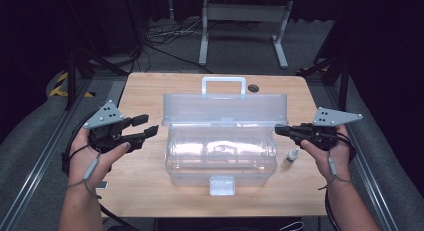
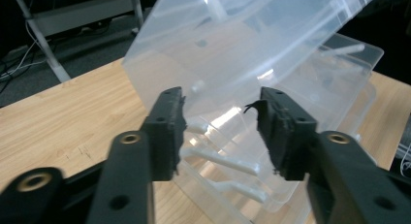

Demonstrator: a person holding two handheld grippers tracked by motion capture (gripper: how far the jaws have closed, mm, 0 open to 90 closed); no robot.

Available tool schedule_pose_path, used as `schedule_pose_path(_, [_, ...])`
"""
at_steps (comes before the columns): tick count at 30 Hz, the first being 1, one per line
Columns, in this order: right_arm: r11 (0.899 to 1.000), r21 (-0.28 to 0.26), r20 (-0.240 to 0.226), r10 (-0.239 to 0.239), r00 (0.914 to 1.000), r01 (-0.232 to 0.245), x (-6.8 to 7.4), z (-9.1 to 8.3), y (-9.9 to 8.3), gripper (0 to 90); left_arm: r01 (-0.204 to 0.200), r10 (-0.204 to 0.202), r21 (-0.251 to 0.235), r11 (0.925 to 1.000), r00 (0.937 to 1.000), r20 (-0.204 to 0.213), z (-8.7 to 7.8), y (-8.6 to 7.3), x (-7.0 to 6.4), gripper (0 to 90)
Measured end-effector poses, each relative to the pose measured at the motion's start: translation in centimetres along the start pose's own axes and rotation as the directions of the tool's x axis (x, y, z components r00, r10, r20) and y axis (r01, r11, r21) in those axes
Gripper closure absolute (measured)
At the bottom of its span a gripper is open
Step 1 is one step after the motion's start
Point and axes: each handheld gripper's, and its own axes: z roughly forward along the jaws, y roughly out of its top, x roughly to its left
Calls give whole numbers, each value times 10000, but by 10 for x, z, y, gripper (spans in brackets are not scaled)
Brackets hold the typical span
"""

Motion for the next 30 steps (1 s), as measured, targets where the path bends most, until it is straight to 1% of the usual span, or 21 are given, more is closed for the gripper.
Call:
schedule_pose_path(1, [10000, -34, 44, -7, 10000, 7, -1, 0, 1, 900, -71, 71, 13, 10000, 10000, 48, 1, 0, 0, 574])
schedule_pose_path(4, [10000, -29, 128, 60, 9999, -59, -2, 1, 4, 900, -206, 206, 28, 9998, 9997, 124, 5, -1, -1, 657])
schedule_pose_path(5, [9999, -57, 134, 130, 9998, -129, -3, 1, 5, 900, -280, 278, 158, 9995, 9995, 117, 8, -1, -1, 692])
schedule_pose_path(6, [9998, -76, 136, 186, 9997, -185, -4, 1, 6, 900, -243, 241, 194, 9995, 9997, 104, 9, -1, -2, 727])
schedule_pose_path(8, [9997, -125, 174, 206, 9996, -204, -5, 2, 7, 900, -320, 318, 322, 9990, 9995, 65, 14, -1, -3, 804])
schedule_pose_path(10, [9996, -154, 212, 258, 9994, -255, -5, 2, 8, 900, -289, 281, 306, 9991, 9993, 261, 21, 0, -5, 870])
schedule_pose_path(11, [9996, -154, 212, 258, 9994, -255, -5, 2, 8, 900, -289, 281, 306, 9991, 9993, 261, 21, 0, -5, 887])
schedule_pose_path(12, [9995, -179, 231, 253, 9994, -249, -5, 2, 8, 900, -298, 285, 349, 9989, 9989, 376, 25, 0, -6, 887])
schedule_pose_path(13, [9995, -179, 241, 248, 9994, -244, -5, 2, 8, 900, -288, 275, 311, 9991, 9987, 420, 29, 1, -6, 893])
schedule_pose_path(15, [9996, -181, 268, 234, 9994, -229, -5, 2, 8, 900, -177, 164, 207, 9996, 9979, 634, 38, 2, -7, 896])
schedule_pose_path(16, [9996, -181, 268, 234, 9994, -229, -5, 2, 8, 900, -177, 164, 207, 9996, 9979, 634, 38, 2, -7, 896])
schedule_pose_path(17, [9996, -179, 267, 238, 9994, -233, -6, 2, 9, 900, -154, 141, 191, 9997, 9978, 646, 42, 2, -7, 896])
schedule_pose_path(20, [9996, -153, 336, 226, 9992, -221, -5, 2, 9, 900, -252, 244, 123, 9996, 9976, 644, 51, 6, -9, 897])
schedule_pose_path(23, [9996, -167, 332, 243, 9992, -238, -6, 2, 10, 900, -395, 394, 3, 9992, 9977, 544, 58, 10, -11, 895])
schedule_pose_path(25, [9996, -178, 447, 217, 9988, -210, -6, 2, 10, 900, -523, 527, -151, 9985, 9983, 229, 59, 12, -10, 892])
schedule_pose_path(30, [9993, -269, 539, 291, 9981, -277, -9, 1, 12, 900, -522, 525, -257, 9983, 9985, 126, 60, 14, -9, 893])
